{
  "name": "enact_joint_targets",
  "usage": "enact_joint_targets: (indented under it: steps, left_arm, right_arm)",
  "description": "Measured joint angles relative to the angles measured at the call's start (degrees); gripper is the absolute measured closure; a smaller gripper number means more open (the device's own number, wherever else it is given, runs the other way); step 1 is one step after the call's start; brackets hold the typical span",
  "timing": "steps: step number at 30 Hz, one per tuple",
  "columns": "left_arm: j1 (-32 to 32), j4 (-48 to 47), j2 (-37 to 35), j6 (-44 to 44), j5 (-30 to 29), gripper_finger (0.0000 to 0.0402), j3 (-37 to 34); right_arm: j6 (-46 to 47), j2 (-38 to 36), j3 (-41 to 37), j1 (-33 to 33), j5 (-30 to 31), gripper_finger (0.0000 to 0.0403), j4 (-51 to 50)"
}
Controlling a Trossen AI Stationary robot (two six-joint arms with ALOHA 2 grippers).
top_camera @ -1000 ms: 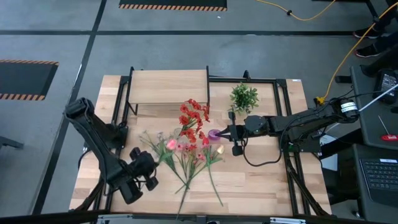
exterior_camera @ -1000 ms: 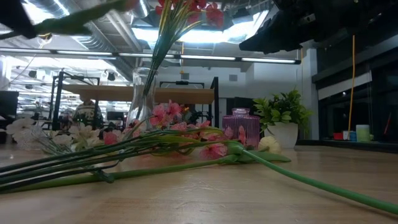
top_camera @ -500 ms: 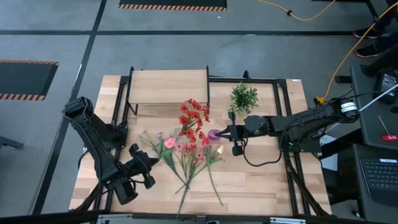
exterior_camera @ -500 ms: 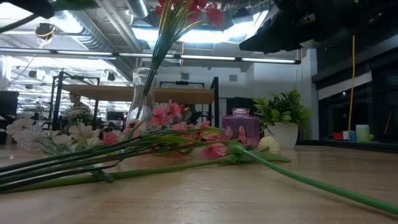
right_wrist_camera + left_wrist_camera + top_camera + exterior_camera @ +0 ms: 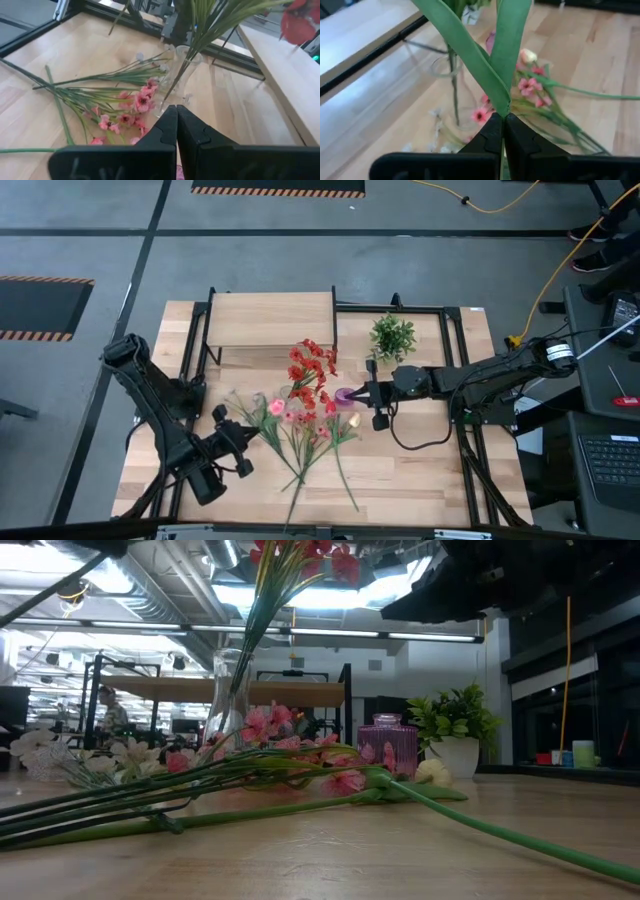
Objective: Pick and place flowers into a vace then onto a shelf
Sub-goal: Put the pink tulip into the transparent vase
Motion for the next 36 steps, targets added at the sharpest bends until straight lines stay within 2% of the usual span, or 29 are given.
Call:
enact_joint_targets:
  steps: [4, 11, 15, 23, 29, 36]
  left_arm:
    - [1.1, 7.0, -0.6, 9.4, -1.6, 0.0399, 0.0]
    - [4.3, 19.6, -3.5, 29.3, 0.5, 0.0399, 0.0]
    - [6.1, 24.2, -4.6, 36.7, 0.7, 0.0399, 0.0]
    - [14.4, 45.1, -3.7, 62.7, 15.0, 0.04, -0.4]
    - [19.5, 66.8, -4.6, 71.7, 25.3, 0.04, -11.1]
    - [19.9, 83.6, -10.3, 82.0, 25.5, 0.04, -20.8]
  right_arm:
    - [-1.1, 0.0, 0.0, 0.0, 0.0, 0.04, 0.8]
    - [-1.4, 0.0, 0.0, 0.0, 0.0, 0.04, 2.9]
    - [-2.1, 0.0, 0.0, 0.0, -0.1, 0.04, 2.9]
    - [-2.6, 0.0, 0.0, 0.0, -0.1, 0.04, 2.9]
    - [-2.6, 0.0, 0.0, 0.0, -1.5, 0.04, 2.7]
    - [0.2, 0.0, 0.0, 0.0, -5.1, 0.04, 1.9]
